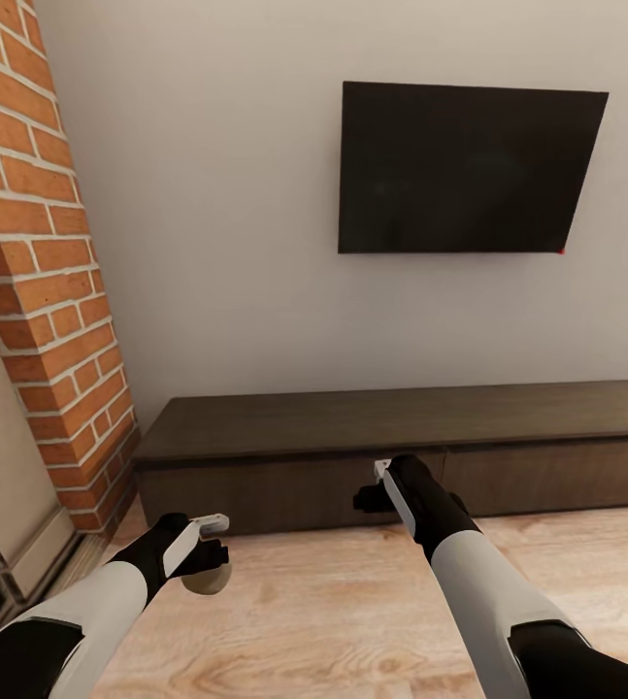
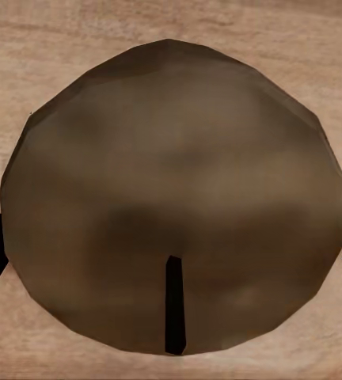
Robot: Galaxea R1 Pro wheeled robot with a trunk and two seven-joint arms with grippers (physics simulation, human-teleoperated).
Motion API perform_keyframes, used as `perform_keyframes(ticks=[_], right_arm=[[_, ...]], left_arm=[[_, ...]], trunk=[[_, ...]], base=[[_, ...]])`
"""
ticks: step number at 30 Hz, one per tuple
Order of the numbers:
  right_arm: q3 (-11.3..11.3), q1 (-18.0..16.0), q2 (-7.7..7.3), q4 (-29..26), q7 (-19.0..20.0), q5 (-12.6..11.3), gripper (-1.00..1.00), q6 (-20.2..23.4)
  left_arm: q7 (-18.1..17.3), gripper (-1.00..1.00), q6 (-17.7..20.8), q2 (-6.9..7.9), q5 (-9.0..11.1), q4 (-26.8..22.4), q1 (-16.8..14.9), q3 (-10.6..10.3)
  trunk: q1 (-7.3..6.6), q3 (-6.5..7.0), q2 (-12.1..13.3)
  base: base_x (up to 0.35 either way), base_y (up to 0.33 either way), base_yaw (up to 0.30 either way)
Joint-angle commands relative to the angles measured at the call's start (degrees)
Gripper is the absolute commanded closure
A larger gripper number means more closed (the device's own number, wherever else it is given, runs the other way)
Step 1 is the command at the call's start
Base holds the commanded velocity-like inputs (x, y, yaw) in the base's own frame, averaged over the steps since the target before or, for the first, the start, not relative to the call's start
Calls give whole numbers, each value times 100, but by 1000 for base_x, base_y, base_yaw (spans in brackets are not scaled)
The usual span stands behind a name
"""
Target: Place each of the two pumpkins and all three candles from the living room inside a cabinet in the living room (use any cabinet), then make sure every cabinet is closed, and position the cauldron so it is next to a table in the living room.
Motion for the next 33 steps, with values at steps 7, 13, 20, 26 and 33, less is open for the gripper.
perform_keyframes(ticks=[7, 13, 20, 26, 33], right_arm=[[14, -3, 1, -6, 1, 32, -100, 27], [14, -3, 2, -6, -3, 32, -100, 40], [11, -3, 0, -6, 2, 22, -100, 29], [14, -3, 11, -3, 20, 7, -100, -133], [-24, -3, 10, 350, 25, -4, -100, -487]], left_arm=[[38, 100, 27, 4, 57, -14, -1, -43], [38, 100, 27, 4, 57, -17, -1, -44], [21, 100, 27, 4, 57, -140, -1, -38], [1, 100, 41, 4, 62, -319, -1, -35], [-11, 100, 170, -9, 77, -808, -1, -35]], trunk=[[1, -6, -2], [1, -6, -2], [1, -6, -2], [1, -6, -2], [1, -6, -2]], base=[[48, 0, 0], [1, 0, 0], [0, 0, 0], [0, 0, 0], [0, 0, 0]])
